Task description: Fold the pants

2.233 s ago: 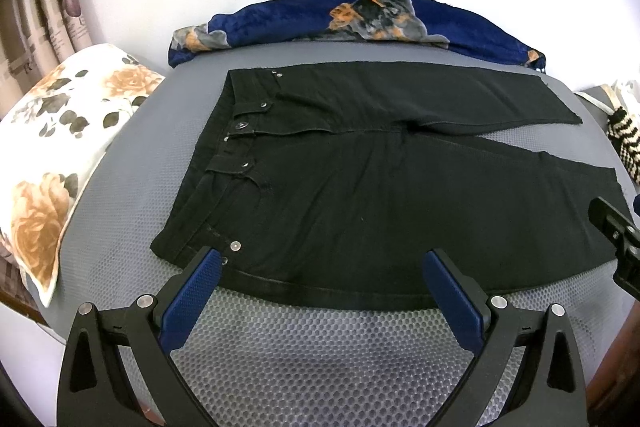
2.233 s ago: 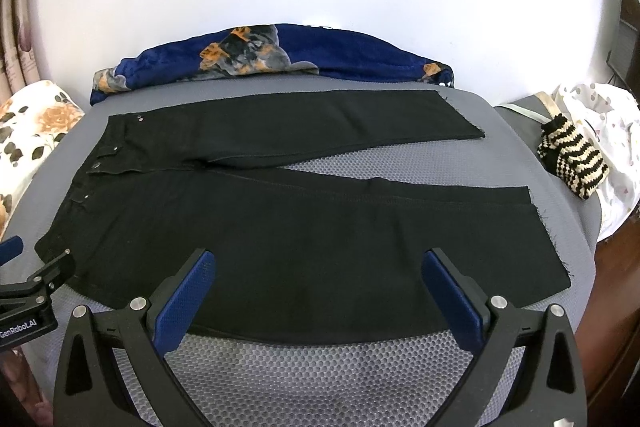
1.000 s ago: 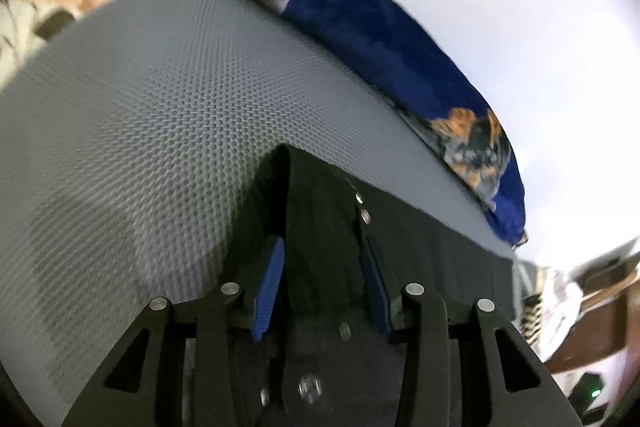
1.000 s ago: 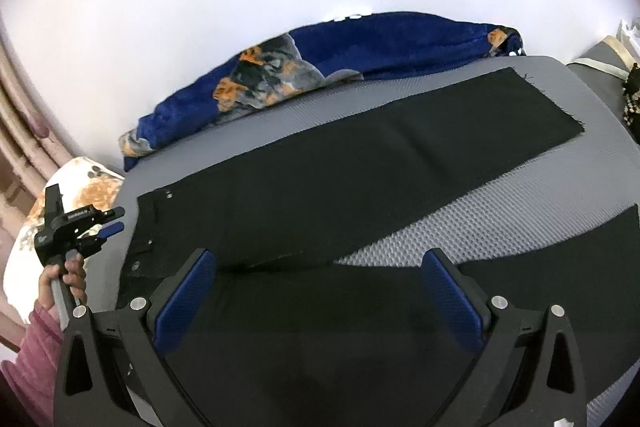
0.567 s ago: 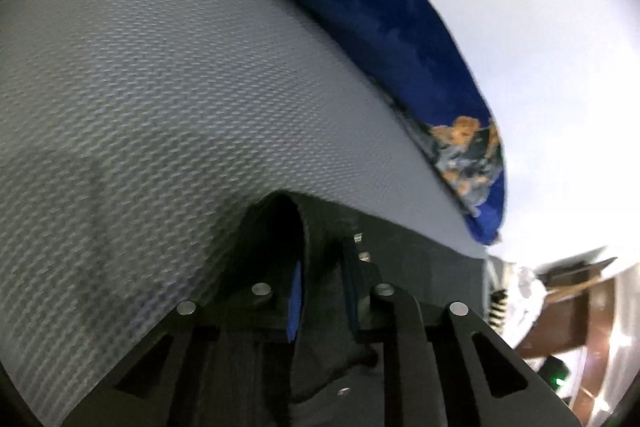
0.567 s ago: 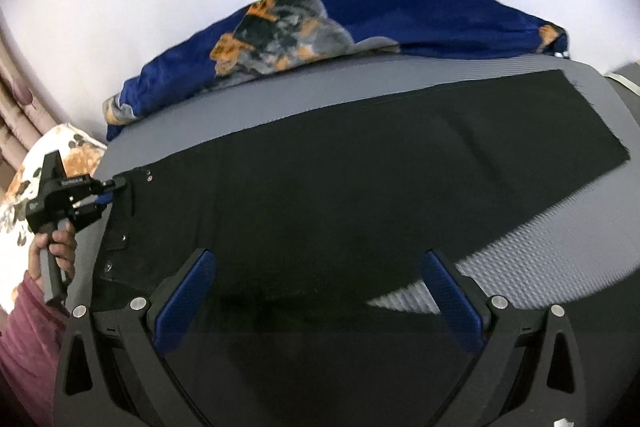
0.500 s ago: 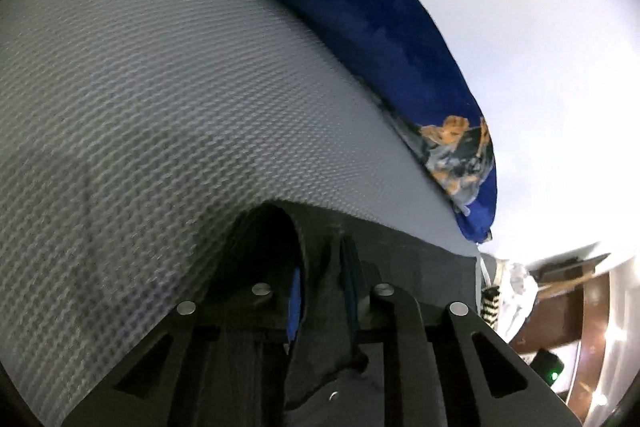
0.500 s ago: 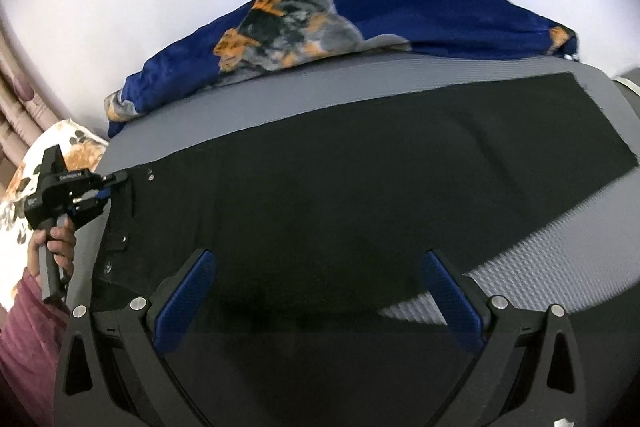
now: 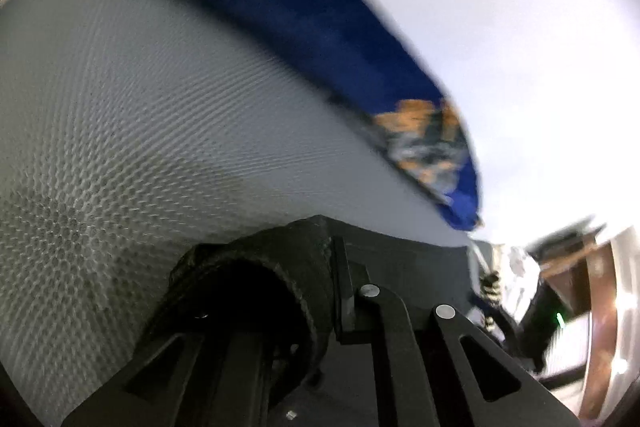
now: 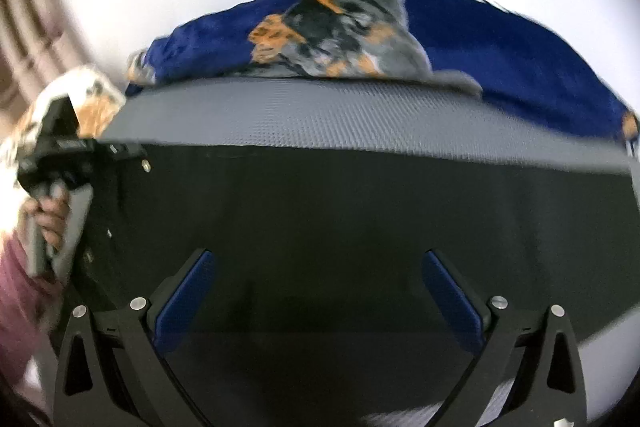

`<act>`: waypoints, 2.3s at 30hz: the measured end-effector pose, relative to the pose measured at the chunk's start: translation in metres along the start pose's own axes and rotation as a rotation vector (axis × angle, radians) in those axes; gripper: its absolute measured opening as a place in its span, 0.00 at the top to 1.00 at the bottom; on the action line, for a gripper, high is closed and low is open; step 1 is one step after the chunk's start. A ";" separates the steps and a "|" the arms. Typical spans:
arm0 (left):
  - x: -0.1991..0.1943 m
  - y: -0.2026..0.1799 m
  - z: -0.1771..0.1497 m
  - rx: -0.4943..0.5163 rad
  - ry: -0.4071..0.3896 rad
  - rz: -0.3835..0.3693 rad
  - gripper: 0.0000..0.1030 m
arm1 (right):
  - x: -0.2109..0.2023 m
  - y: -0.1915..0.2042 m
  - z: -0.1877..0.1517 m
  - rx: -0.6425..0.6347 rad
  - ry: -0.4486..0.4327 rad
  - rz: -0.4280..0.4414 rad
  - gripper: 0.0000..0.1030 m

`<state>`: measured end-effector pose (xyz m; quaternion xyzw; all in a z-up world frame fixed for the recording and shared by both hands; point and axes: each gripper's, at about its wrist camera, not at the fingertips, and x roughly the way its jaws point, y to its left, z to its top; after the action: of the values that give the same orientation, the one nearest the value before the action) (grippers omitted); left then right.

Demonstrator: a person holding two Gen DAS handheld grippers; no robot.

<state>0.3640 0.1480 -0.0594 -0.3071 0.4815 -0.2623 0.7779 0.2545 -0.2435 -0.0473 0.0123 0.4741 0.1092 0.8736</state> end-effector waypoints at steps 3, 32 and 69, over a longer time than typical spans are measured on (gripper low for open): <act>-0.024 -0.029 -0.010 0.089 -0.047 -0.046 0.93 | 0.008 -0.016 0.022 -0.110 0.045 0.033 0.01; -0.066 -0.070 -0.043 0.318 -0.091 -0.005 0.93 | 0.071 -0.055 0.061 -0.569 0.350 0.151 0.92; -0.180 -0.040 -0.259 0.261 0.194 0.302 0.30 | -0.069 0.014 -0.213 -0.170 0.169 -0.108 0.92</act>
<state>0.0522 0.1899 -0.0145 -0.1017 0.5568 -0.2311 0.7914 0.0385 -0.2612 -0.1062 -0.0963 0.5350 0.1024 0.8331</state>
